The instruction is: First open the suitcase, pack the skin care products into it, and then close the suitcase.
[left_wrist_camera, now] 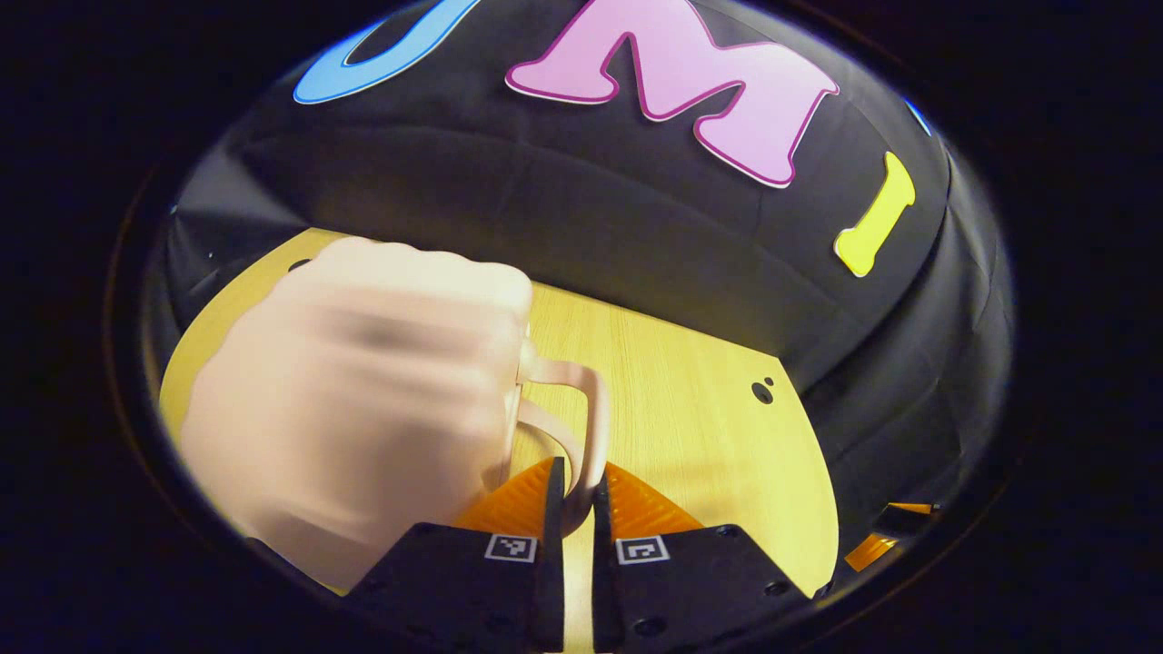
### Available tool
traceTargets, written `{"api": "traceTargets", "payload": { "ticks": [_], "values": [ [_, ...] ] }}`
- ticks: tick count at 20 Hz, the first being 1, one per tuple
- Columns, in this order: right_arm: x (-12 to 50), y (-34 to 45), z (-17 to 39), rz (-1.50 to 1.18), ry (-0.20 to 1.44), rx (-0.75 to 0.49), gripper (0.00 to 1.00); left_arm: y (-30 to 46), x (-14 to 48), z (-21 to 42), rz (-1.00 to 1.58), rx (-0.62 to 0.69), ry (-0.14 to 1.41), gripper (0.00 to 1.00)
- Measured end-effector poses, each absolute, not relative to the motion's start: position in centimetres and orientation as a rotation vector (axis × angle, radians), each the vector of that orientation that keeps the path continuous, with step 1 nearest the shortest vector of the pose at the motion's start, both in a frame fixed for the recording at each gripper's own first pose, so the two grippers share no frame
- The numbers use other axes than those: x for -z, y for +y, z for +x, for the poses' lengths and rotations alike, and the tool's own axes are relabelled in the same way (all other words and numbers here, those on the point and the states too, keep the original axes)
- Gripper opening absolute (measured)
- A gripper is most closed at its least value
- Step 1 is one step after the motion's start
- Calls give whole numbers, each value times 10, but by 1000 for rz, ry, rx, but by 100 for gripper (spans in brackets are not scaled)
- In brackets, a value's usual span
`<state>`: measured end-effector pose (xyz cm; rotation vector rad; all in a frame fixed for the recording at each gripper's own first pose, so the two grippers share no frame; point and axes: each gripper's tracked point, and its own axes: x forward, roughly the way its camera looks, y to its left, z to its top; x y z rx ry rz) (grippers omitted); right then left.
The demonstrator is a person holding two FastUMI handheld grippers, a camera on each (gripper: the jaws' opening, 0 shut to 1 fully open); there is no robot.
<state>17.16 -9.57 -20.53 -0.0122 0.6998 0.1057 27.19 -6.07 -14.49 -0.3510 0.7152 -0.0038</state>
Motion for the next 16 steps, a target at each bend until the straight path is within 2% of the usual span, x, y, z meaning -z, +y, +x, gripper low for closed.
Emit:
{"api": "traceTargets", "payload": {
  "ticks": [1,2,4,5,7,8,9,11,12,16],
  "values": [
    [202,-98,170,-10,689,-104,89,-61,141,271,-323,16,713,19],
    [198,-99,170,2,679,-102,90,-65,133,269,-304,31,705,32],
    [189,-99,164,25,655,-93,89,-66,124,264,-294,37,664,50],
    [182,-98,161,29,638,-86,89,-64,109,259,-291,42,625,65],
    [170,-95,153,35,601,-64,89,-64,62,236,-273,115,534,77],
    [160,-92,150,39,570,-48,98,-60,31,221,-249,141,464,80],
    [152,-87,146,43,545,-35,98,-56,0,209,-220,153,394,81],
    [134,-72,135,57,498,-14,98,-35,-49,185,-149,121,277,95],
    [123,-62,132,62,469,-18,98,-24,-68,172,-129,97,227,99],
    [74,-26,113,62,338,-38,98,3,-118,115,-139,54,125,96]
  ]
}}
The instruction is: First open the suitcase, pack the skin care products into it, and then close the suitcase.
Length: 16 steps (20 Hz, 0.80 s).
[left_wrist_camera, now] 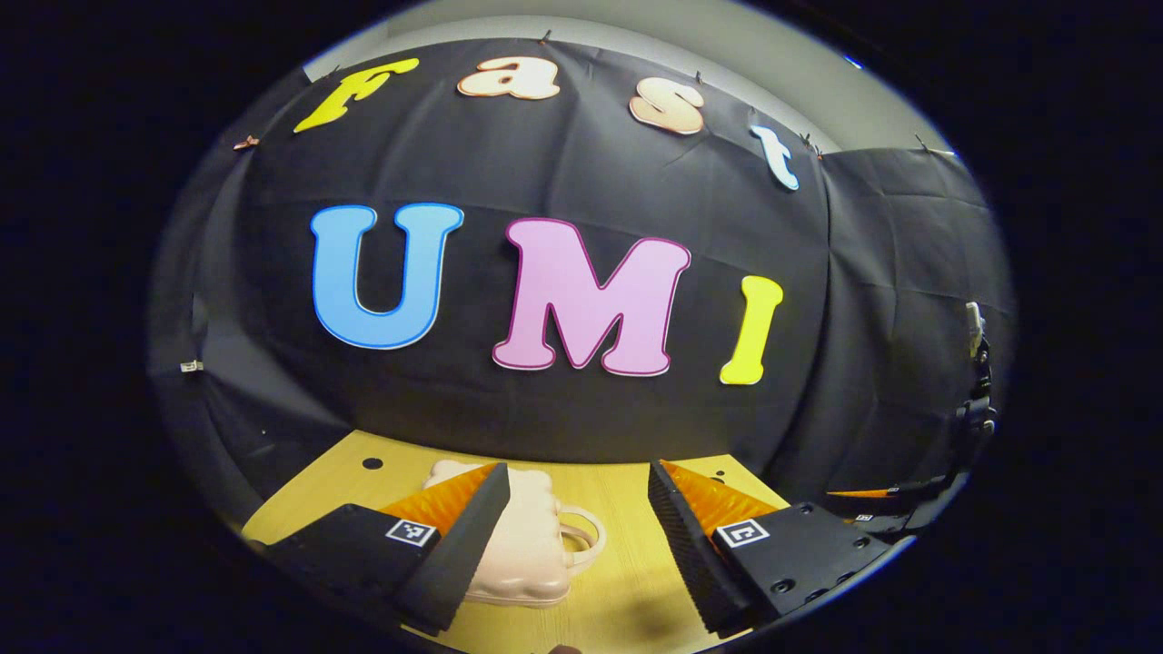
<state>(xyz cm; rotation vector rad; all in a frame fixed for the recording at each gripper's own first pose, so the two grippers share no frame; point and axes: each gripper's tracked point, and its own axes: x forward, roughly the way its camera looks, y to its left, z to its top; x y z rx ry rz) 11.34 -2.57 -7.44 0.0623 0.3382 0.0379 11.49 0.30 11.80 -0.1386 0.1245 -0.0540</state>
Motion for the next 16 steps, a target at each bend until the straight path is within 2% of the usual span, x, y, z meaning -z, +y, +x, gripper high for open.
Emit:
{"api": "traceTargets", "payload": {
  "ticks": [7,16],
  "values": [
    [13,14,55,86,134,-42,98,58,-148,41,-121,-4,23,96],
    [13,35,11,19,119,-56,98,80,-146,-8,-49,-84,18,96]
  ]
}}
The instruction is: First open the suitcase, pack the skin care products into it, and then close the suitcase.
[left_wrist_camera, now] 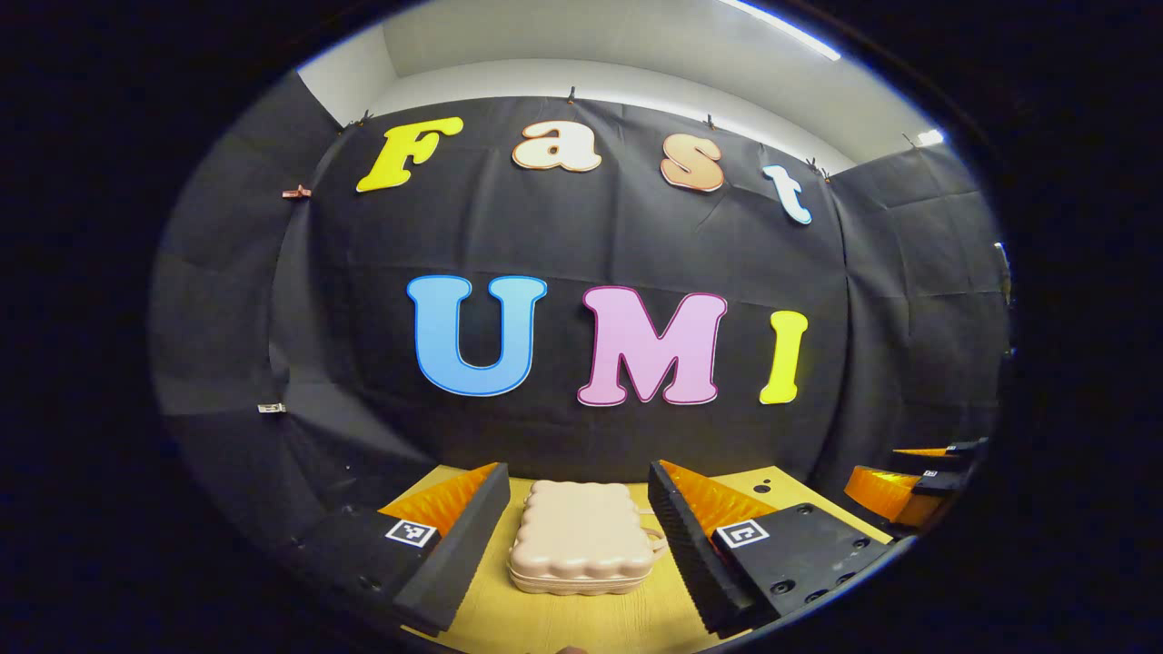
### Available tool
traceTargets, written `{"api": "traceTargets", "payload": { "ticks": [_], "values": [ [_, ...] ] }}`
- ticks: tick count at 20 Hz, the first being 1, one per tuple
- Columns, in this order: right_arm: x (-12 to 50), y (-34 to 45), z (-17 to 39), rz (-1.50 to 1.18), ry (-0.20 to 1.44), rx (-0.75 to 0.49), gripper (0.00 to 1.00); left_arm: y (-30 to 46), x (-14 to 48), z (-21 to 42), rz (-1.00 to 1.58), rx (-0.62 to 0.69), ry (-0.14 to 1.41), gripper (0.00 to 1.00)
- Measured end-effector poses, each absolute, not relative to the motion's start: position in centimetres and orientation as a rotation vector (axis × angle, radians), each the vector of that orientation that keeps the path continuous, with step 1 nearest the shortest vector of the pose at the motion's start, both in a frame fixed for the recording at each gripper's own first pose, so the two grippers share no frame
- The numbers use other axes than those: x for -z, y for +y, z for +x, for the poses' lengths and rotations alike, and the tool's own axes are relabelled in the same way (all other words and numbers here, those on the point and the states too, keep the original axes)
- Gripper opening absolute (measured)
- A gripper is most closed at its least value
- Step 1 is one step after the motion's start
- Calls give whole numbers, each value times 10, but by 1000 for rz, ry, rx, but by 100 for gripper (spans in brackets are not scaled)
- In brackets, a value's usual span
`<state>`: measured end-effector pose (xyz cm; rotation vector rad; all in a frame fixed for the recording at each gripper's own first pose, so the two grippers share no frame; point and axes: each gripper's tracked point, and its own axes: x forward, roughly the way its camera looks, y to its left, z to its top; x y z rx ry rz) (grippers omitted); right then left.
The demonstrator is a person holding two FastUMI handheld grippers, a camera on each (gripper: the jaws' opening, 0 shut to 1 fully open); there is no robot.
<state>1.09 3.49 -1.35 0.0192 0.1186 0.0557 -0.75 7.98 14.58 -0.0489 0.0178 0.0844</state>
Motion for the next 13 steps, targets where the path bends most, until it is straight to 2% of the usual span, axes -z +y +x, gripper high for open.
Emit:
{"api": "traceTargets", "payload": {
  "ticks": [6,7,8,13],
  "values": [
    [13,53,3,20,135,-101,98,77,-148,-14,-54,-81,26,96],
    [12,55,2,20,133,-108,100,75,-147,-15,-45,-78,30,100],
    [12,56,1,21,130,-110,98,74,-145,-17,-38,-81,29,96],
    [8,54,-5,7,118,-107,98,69,-142,-22,-58,-80,34,96]
  ]
}}
